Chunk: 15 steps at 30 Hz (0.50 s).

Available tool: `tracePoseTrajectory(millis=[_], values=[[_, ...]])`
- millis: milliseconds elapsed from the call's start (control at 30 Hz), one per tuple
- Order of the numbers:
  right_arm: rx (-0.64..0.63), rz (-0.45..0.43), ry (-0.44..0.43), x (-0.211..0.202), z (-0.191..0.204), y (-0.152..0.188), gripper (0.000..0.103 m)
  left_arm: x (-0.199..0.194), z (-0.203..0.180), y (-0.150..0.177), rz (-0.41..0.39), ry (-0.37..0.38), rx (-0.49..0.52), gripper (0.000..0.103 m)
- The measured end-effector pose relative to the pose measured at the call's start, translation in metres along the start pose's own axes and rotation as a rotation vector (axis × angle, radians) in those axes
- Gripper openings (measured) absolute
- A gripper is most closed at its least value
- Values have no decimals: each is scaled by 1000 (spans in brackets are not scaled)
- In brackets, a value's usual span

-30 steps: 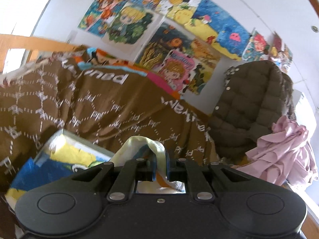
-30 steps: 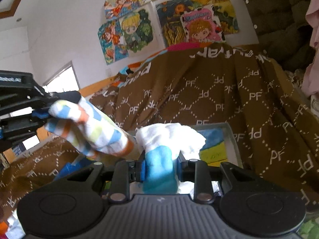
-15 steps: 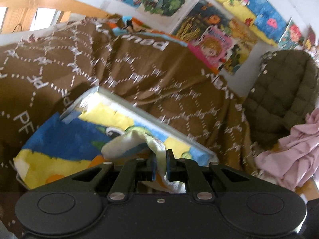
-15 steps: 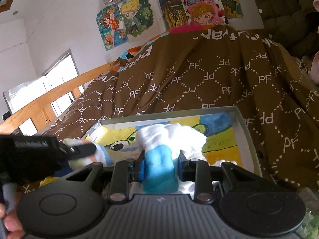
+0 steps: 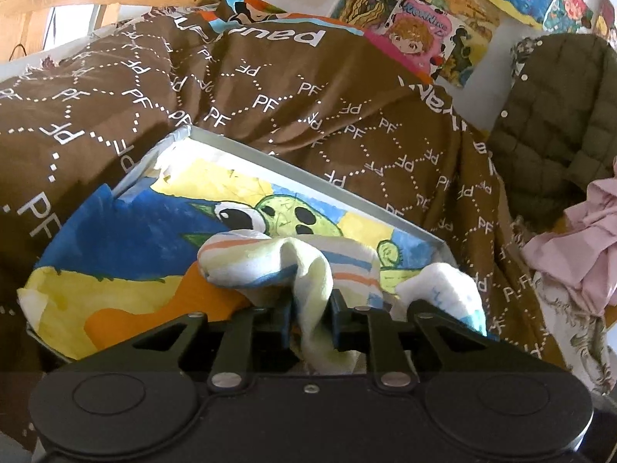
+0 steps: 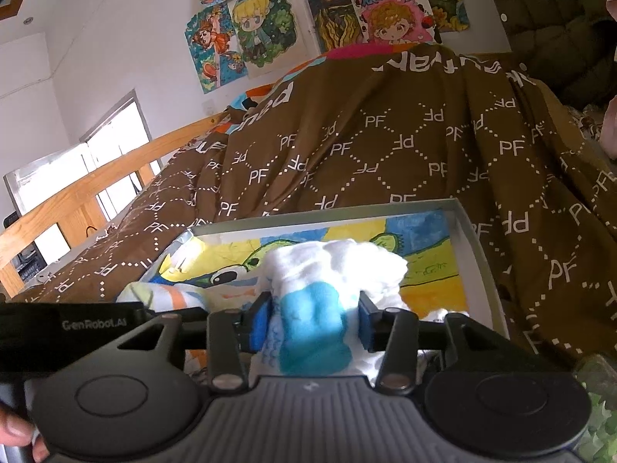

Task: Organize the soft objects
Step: 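Lower both cloths into the tray and open both grippers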

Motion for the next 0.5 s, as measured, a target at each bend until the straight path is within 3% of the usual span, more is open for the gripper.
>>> tracePoseTrajectory(millis=[300, 500], values=[[-5, -14, 19, -9, -2, -4, 62, -14, 5, 2, 22, -36, 3, 46], [-31, -48, 23, -25, 4, -10, 75, -34, 4, 4, 1, -62, 8, 71]])
Point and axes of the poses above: each gripper's, at about its wrist camera, not at the fingertips, and x roughly the way its jaws point, z to its left, y to its underside, the point moved 7 cm from there along x, roughly the way its jaws point, and after that the axes turned 11 degrees about x, right-handed, at the moved point
